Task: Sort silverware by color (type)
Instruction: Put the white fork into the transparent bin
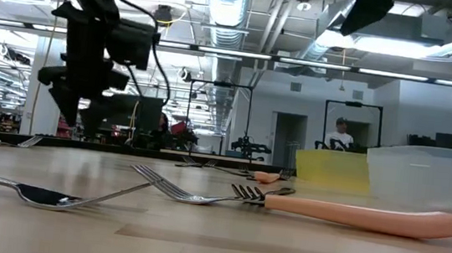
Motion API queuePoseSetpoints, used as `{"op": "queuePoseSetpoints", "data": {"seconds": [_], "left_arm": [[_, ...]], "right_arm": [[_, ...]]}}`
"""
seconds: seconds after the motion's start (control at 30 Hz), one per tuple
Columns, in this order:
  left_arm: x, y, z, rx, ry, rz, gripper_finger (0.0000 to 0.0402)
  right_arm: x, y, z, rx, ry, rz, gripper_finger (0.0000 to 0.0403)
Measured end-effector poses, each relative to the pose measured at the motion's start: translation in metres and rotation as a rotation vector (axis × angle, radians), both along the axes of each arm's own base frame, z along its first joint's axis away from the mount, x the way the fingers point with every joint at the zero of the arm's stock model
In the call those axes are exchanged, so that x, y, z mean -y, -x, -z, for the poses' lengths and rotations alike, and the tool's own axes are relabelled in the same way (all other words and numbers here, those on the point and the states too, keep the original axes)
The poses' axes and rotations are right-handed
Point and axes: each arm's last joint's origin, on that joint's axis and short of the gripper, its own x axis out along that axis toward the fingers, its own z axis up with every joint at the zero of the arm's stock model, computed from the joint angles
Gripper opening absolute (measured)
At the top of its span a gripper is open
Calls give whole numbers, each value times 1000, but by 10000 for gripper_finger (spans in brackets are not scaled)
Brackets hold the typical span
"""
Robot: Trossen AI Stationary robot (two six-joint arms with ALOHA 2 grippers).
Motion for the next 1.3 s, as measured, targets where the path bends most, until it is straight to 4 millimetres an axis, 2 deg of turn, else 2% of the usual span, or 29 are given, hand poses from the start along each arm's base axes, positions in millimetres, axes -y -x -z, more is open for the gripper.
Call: {"op": "queuePoseSetpoints", "data": {"seconds": [0.33, 0.6, 0.87, 1.0, 1.3], "left_arm": [[1, 15, 3, -116, 28, -67, 256], [2, 41, 30, -153, 43, -173, 256], [5, 47, 40, -128, 0, -205, 251], [4, 47, 41, -116, -8, -216, 212], [2, 44, 42, -85, -18, -202, 84]], "right_arm": [[-6, 4, 3, -35, -38, 3, 184], [-6, 4, 8, -59, -52, 4, 184], [-6, 4, 7, -54, -56, 9, 184], [-6, 4, 7, -53, -55, 9, 184], [-7, 4, 7, -52, -57, 6, 184]]}}
